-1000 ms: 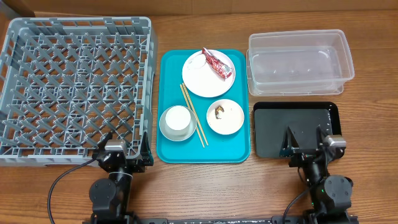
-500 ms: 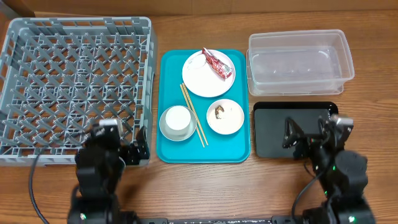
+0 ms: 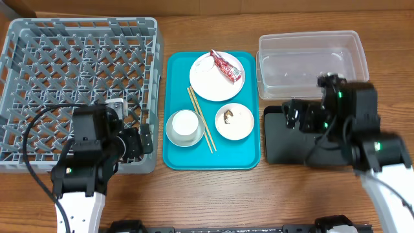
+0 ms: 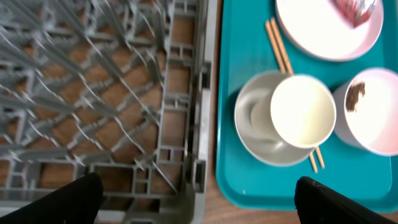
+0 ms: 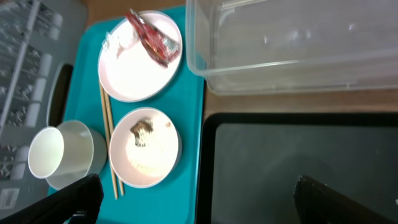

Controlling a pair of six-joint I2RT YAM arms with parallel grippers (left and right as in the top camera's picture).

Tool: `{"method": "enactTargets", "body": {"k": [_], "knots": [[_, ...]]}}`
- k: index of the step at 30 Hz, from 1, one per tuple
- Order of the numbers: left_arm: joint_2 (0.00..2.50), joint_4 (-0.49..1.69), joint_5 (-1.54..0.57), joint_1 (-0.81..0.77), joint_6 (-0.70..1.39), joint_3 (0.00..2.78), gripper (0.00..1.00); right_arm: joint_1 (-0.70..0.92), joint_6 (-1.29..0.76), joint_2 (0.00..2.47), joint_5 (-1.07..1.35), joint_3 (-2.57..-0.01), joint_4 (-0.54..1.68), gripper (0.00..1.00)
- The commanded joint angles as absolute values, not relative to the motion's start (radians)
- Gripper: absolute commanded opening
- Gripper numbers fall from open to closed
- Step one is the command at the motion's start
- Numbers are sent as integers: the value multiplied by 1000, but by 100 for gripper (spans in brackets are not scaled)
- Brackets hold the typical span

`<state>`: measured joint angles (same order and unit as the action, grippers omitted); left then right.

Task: Sort waste into correct bins and load items into the dishwasher
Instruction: 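Reach the right gripper to the red wrapper on the white plate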

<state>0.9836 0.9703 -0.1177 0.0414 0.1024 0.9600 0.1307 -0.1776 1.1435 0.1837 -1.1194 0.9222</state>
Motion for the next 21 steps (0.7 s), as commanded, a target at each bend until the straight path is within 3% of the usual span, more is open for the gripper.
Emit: {"method": "enactTargets", "body": {"k": [1,21], "knots": [[1000,985,-179,46,112,988,100,128,-148,1221,204,-1230,966,100],[1000,988,-169,46,109,989,100,164,-148,1289,293,-1300,825,100]]}}
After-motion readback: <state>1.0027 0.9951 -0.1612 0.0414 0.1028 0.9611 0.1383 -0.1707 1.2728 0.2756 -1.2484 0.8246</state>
